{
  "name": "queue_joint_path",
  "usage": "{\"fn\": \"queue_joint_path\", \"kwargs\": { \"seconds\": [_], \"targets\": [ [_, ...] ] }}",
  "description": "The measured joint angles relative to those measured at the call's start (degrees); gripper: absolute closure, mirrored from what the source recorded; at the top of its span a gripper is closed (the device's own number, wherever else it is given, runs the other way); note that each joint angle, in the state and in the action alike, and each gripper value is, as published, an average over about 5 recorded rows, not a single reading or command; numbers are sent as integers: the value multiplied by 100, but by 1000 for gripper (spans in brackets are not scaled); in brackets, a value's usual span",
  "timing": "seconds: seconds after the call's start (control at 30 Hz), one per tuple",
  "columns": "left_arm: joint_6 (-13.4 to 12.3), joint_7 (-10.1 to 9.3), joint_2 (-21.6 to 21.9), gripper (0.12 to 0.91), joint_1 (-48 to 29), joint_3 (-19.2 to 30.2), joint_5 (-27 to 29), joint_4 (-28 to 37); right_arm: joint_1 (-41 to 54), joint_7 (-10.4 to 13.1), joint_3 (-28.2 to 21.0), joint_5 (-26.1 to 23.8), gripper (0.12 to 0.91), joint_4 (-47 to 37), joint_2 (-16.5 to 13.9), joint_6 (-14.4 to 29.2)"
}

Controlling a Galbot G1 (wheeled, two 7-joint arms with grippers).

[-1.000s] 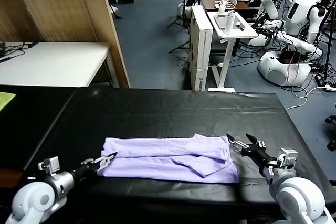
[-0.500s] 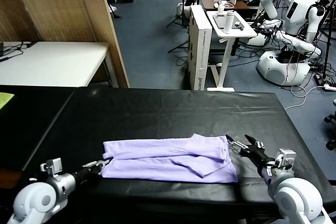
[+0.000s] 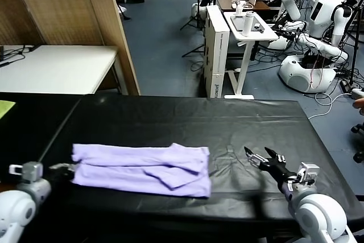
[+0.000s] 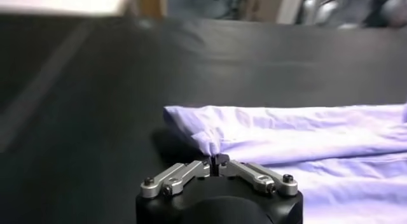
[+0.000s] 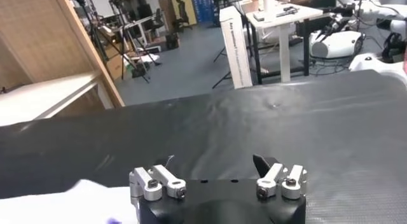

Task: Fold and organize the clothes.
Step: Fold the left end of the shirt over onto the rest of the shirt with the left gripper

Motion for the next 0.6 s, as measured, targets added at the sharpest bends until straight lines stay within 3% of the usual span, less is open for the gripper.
{"fn": "queue_joint_path", "kwargs": {
  "seconds": [0.1,0.23,0.37,0.6],
  "targets": [
    [19,-19,-53,856,38,-7,24,-189,-21,1,-12,-29,118,6,49,5],
    [247,-51,-257,856,18,220,-229,-579,-85,1,27,-49,118,27,90,32],
    [471,-82,-554,856,-51,662,-654,-994,-177,-7,87,-75,118,21,128,85],
    [494,-338,-1039,856,-365,1639,-1321,-1338,-298,-23,82,-219,118,4,253,106]
  ]
}}
